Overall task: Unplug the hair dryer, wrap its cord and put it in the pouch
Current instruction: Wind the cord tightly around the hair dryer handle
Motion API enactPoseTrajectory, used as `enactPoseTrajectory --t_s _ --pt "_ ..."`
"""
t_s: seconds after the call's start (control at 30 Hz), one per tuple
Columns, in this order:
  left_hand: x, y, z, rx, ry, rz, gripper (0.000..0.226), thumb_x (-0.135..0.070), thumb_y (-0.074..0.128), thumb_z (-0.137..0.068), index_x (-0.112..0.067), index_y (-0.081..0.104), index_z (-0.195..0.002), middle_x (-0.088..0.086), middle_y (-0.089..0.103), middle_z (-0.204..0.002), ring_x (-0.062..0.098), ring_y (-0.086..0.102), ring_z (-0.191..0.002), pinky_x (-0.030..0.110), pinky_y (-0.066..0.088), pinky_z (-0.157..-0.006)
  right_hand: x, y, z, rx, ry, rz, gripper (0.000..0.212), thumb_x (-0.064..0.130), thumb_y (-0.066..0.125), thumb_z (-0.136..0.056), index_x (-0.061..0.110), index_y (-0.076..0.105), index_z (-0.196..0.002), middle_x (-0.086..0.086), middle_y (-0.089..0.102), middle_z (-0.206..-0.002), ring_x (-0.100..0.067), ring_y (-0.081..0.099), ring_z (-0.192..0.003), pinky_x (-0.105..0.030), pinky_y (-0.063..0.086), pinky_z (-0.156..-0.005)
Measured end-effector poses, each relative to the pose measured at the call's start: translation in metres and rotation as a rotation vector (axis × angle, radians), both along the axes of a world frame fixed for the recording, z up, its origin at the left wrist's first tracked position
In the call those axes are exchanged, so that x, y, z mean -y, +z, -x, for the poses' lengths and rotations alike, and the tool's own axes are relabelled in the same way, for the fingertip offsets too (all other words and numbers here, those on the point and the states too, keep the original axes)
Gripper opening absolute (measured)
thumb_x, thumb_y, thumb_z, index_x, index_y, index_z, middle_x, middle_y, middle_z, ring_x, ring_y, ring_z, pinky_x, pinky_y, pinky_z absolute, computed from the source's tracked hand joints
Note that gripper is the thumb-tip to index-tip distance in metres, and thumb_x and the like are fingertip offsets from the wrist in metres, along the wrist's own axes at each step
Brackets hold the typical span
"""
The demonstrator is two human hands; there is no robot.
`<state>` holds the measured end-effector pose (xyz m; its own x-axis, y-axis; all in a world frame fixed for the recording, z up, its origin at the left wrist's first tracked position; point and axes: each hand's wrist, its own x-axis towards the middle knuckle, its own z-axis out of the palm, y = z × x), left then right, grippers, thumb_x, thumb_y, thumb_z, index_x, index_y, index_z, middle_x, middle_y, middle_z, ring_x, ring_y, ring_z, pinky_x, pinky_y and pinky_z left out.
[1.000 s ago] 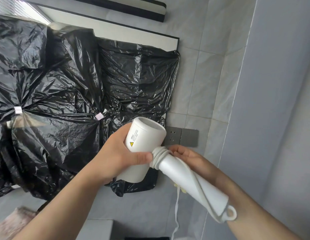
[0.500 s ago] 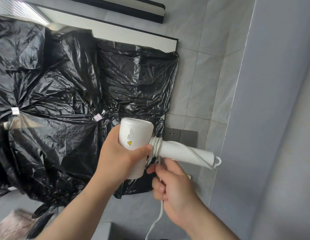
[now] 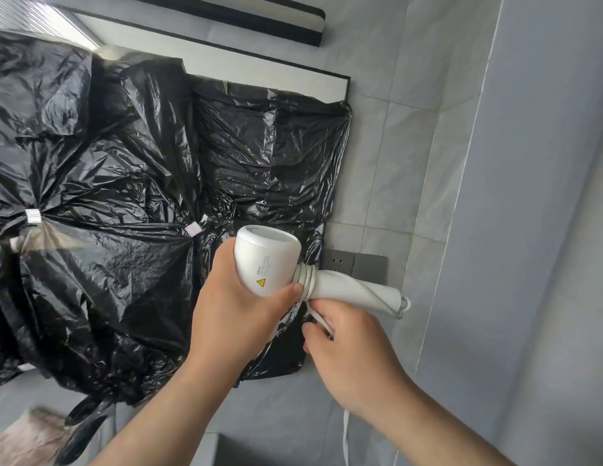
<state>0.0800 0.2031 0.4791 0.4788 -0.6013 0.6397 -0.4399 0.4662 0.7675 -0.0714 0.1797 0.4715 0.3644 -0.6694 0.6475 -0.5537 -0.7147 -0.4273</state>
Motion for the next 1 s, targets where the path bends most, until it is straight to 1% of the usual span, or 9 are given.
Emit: enactPoseTrajectory --t_s 0.13,0.27,0.4,0.5,0.6,0.67,0.77,0.87,1.0 --pt "-0.001 0.000 0.002 -0.001 -0.018 0.027 0.060 -0.040 0.086 -0.062 -0.046 0.045 -0.105 -0.039 0.055 -0.099 -0.013 0.054 -0.089 0.029 0.049 -0.070 -0.007 -0.006 0.000 0.101 -0.014 0.009 0.012 0.025 0.049 -0.087 0.028 0.059 -0.093 0.002 0.066 -0.069 -0.014 0.059 -0.064 -0.038 0.051 -0.063" --pt "-0.005 0.000 0.007 0.029 0.009 0.017 0.060 -0.044 0.084 -0.060 -0.058 0.039 -0.097 -0.041 0.052 -0.100 -0.014 0.054 -0.088 0.034 0.052 -0.073 -0.008 -0.003 0.001 0.171 -0.030 -0.034 0.024 0.022 0.052 -0.091 0.041 0.041 -0.100 -0.002 0.070 -0.071 -0.010 0.053 -0.055 -0.043 0.048 -0.060" --pt "-0.006 0.000 0.007 0.041 0.016 0.023 0.064 -0.042 0.085 -0.061 -0.065 0.036 -0.095 -0.042 0.052 -0.103 -0.013 0.056 -0.090 0.038 0.053 -0.078 -0.009 0.004 0.004 0.098 0.005 -0.095 0.062 0.023 0.052 -0.092 0.043 0.028 -0.145 -0.005 0.069 -0.073 -0.013 0.060 -0.065 -0.036 0.052 -0.067" --pt "-0.007 -0.001 0.005 0.044 0.009 0.031 0.064 -0.040 0.086 -0.061 -0.065 0.037 -0.095 -0.042 0.053 -0.102 -0.012 0.056 -0.091 0.039 0.054 -0.079 -0.011 0.014 0.008 0.159 0.097 -0.219 0.064 0.013 0.052 -0.094 0.047 0.027 -0.142 -0.014 0.070 -0.075 -0.004 0.049 -0.053 -0.018 0.044 -0.056" --pt "-0.007 -0.002 0.004 0.073 0.012 0.032 0.065 -0.041 0.086 -0.061 -0.064 0.037 -0.095 -0.040 0.052 -0.104 -0.008 0.057 -0.091 0.039 0.054 -0.078 -0.013 0.016 0.010 0.188 0.132 -0.257 0.065 0.010 0.053 -0.093 0.054 0.023 -0.131 -0.009 0.068 -0.067 -0.002 0.044 -0.052 -0.013 0.039 -0.052" --pt "-0.007 -0.003 0.003 0.105 0.014 0.015 0.063 -0.043 0.085 -0.061 -0.061 0.037 -0.097 -0.039 0.052 -0.105 -0.008 0.057 -0.090 0.038 0.053 -0.078 -0.012 0.015 0.011 0.125 0.100 -0.246 0.066 0.014 0.053 -0.093 0.053 0.024 -0.138 0.000 0.068 -0.070 -0.003 0.043 -0.055 -0.015 0.040 -0.055" --pt "-0.006 -0.004 0.000 0.157 0.011 -0.050 0.062 -0.044 0.083 -0.060 -0.059 0.038 -0.100 -0.036 0.055 -0.101 -0.009 0.056 -0.089 0.036 0.053 -0.076 -0.007 0.017 0.016 -0.159 -0.029 -0.158 0.060 0.025 0.050 -0.092 0.044 0.033 -0.146 -0.002 0.073 -0.094 -0.013 0.052 -0.067 -0.026 0.048 -0.068" --pt "-0.005 -0.005 -0.004 0.215 -0.003 -0.115 0.062 -0.044 0.083 -0.060 -0.059 0.039 -0.102 -0.037 0.055 -0.101 -0.012 0.055 -0.090 0.034 0.053 -0.076 -0.006 0.029 0.023 -0.298 -0.040 -0.109 0.033 0.021 0.049 -0.086 0.034 0.054 -0.115 0.002 0.066 -0.079 -0.023 0.059 -0.065 -0.039 0.055 -0.060" --pt "-0.006 -0.003 -0.011 0.269 -0.040 -0.200 0.062 -0.048 0.083 -0.058 -0.049 0.045 -0.107 -0.024 0.063 -0.093 -0.002 0.060 -0.088 0.036 0.054 -0.076 -0.002 0.046 0.026 -0.382 -0.056 -0.088 0.009 0.024 0.060 -0.081 0.025 0.060 -0.071 0.001 0.059 -0.063 -0.022 0.063 -0.063 -0.037 0.052 -0.056"
